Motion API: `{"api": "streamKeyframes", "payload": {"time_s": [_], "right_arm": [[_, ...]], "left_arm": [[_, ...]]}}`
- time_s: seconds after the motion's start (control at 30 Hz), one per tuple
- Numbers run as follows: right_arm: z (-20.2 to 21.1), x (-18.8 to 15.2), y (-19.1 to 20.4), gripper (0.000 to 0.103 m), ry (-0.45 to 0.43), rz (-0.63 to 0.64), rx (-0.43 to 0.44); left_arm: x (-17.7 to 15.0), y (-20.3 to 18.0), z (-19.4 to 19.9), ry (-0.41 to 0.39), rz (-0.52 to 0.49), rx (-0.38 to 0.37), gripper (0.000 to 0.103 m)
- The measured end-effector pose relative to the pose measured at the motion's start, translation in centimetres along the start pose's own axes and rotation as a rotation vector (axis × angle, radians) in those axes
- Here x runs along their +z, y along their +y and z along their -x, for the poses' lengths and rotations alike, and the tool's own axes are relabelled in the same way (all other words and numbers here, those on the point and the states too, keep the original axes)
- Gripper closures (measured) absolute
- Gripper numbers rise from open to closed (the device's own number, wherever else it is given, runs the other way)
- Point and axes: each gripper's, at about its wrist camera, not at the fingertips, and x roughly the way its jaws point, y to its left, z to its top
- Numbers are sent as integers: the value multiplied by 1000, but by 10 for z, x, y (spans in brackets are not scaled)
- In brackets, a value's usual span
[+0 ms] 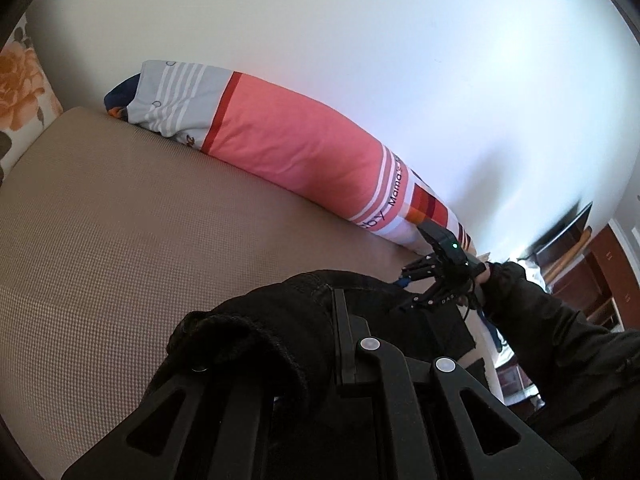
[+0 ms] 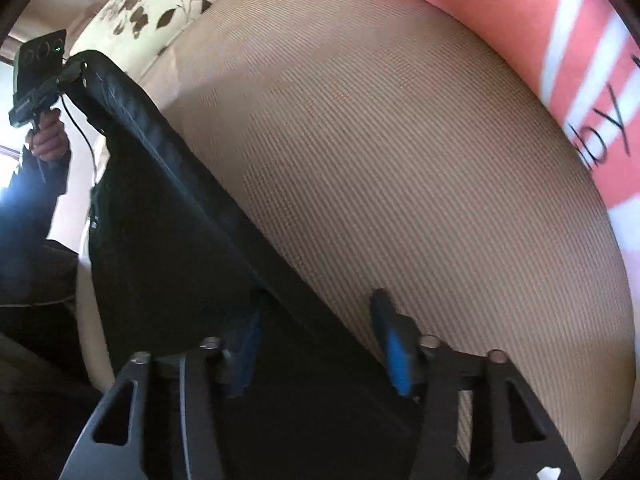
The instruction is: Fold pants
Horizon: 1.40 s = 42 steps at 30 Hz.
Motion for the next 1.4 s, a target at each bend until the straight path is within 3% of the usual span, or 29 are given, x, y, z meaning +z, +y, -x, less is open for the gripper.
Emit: {"api": "streamKeyframes", "payload": {"time_s": [0.1, 0.2, 0.27, 0.4, 0.6, 0.77, 0.97, 1.03, 1.23, 1.33, 1.4], "right_arm": [[-2, -6, 6, 68, -21, 14, -74], [-3, -11, 22, 87, -49, 12, -180], [-2, -16, 39, 93, -76, 16, -289], [14, -32, 81, 96, -189, -40, -452], [45, -71, 152, 96, -338, -141, -608], [62, -113, 205, 96, -420, -195, -618], [57, -171, 246, 96, -470, -249, -528], [49, -195, 251, 97, -457, -273, -489], [-15, -223, 258, 97, -354, -315, -416], [-35, -223, 249, 96, -321, -324, -412], [-40, -220, 245, 96, -310, -328, -419]], "left_arm": [[1, 0, -4, 1, 4, 8, 96], [1, -1, -7, 7, 2, 17, 96], [1, -1, -9, 9, -7, 42, 96], [1, -1, -8, 3, -13, 65, 96], [-10, -11, 17, -1, -50, 60, 95], [-38, -30, 53, 19, -109, 31, 95], [-99, -38, 85, 123, -135, 30, 93], [-126, -33, 87, 182, -122, 43, 92], [-186, -9, 74, 332, -73, 96, 87], [-199, -1, 71, 389, -36, 150, 79], [-201, -5, 79, 384, -47, 169, 74]]}}
